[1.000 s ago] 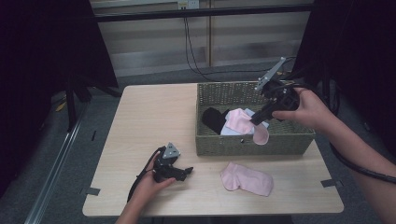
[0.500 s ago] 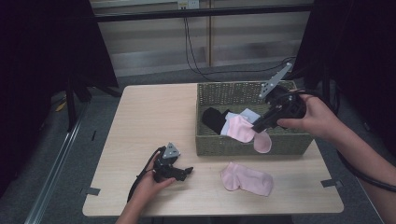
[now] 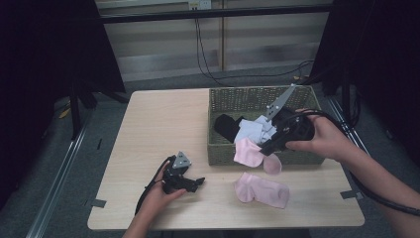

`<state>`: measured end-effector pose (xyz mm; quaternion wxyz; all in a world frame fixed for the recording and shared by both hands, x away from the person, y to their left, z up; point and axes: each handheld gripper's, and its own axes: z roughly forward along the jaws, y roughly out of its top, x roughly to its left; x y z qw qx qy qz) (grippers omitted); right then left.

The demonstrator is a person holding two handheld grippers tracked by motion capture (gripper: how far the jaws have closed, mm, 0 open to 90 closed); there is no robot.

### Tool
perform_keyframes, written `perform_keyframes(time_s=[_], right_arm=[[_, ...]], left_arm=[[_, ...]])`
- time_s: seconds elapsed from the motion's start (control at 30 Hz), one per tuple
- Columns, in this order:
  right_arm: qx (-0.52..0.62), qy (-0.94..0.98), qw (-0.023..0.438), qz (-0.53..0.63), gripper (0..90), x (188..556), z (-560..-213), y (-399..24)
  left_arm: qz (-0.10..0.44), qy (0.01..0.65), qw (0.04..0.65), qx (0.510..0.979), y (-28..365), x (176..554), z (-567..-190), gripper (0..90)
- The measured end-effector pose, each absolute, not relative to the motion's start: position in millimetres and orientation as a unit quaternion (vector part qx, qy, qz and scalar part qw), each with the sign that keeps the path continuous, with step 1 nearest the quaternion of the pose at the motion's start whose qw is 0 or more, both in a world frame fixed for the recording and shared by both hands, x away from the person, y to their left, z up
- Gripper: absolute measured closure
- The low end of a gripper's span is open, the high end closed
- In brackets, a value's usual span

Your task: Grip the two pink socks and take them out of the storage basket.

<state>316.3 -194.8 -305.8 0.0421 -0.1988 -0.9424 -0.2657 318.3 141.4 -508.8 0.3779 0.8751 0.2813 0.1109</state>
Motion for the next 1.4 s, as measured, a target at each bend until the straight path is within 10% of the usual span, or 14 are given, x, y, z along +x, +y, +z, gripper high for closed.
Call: perform_keyframes(time_s=[0.37, 0.7, 1.4], right_arm=[[-0.194, -0.945, 0.050, -0.260, 82.4, 314, -327, -184], [-0.196, -0.942, 0.044, -0.270, 59.9, 312, -334, -186], [-0.205, -0.938, 0.027, -0.278, 44.3, 307, -368, -202]], left_arm=[[0.111, 0.281, 0.378, 0.875, 141, 318, -509, 15.9], [0.111, 0.281, 0.378, 0.875, 141, 318, -509, 15.9], [0.111, 0.282, 0.378, 0.875, 141, 318, -509, 15.9]])
